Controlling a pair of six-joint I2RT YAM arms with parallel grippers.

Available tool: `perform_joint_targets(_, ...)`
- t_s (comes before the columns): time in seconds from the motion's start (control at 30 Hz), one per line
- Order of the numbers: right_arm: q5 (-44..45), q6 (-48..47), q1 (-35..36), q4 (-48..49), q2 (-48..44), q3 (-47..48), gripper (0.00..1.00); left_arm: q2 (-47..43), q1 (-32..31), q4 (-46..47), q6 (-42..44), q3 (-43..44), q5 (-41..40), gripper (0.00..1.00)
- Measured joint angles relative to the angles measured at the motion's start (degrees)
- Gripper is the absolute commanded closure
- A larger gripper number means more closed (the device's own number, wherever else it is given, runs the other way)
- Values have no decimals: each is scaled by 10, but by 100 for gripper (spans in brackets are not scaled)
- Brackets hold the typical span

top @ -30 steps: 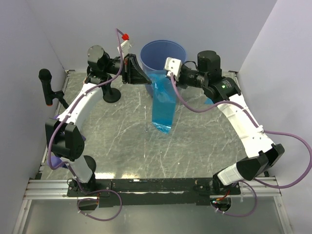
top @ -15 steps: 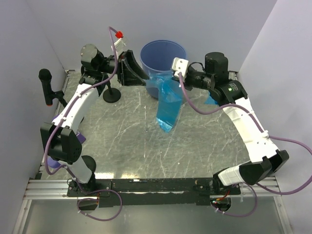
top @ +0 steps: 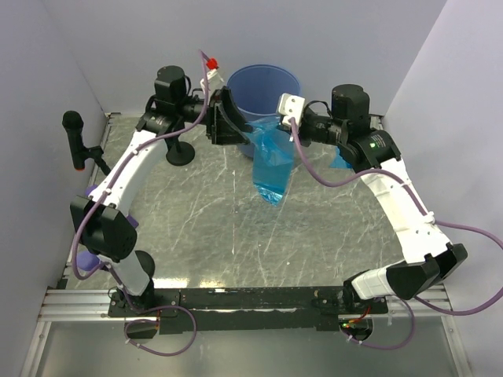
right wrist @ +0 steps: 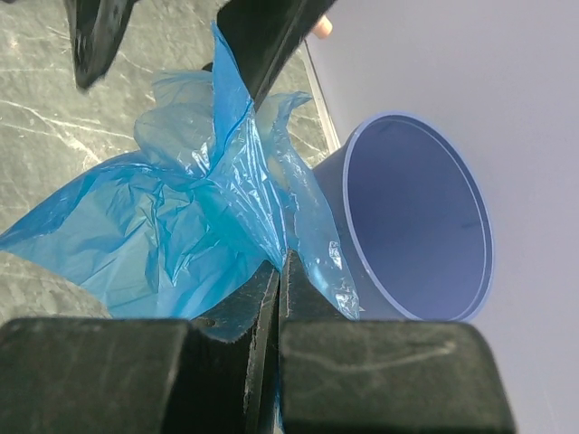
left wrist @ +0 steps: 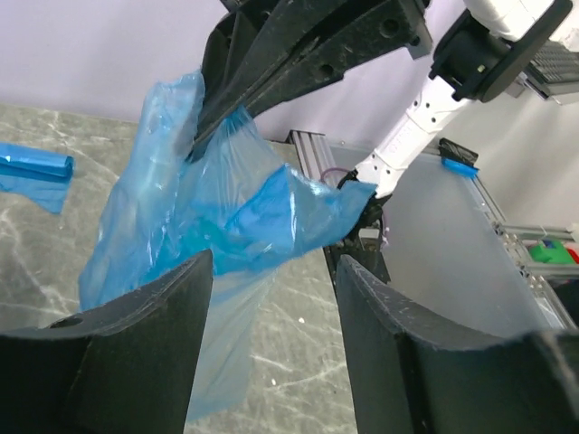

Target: Put the trash bags into the trash bin

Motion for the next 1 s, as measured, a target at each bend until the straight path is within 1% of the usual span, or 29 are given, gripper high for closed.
perform_joint_targets(0.2,7,-6,11,0,3,0,100,5,-11,17,-15,-17,-9,53)
perform_joint_targets(0.3,13,-7,17,0,7,1,100,10,-12,27,-28,-17,-6,62)
perform_joint_targets(0.4,19,-7,19,0,12,3,100,17,-15,62,-58,-18,4,71)
perform_joint_targets(0.5,26,-7,20,0,16,3,100,20,-15,126,-108,-31,18,75)
perform_joint_targets(0.67,33,-7,21,3,21,3,100,33,-19,237,-201,-49,37,74)
perform_joint_targets(0.77,36,-6,22,5,25,7,100,38,-20,247,-212,-49,39,72)
perform_joint_targets(0.9,39,0,23,12,35,16,100,43,-21,237,-212,-49,37,73)
perform_joint_targets(1.0,40,6,23,14,38,19,100,46,-22,163,-162,-28,21,75)
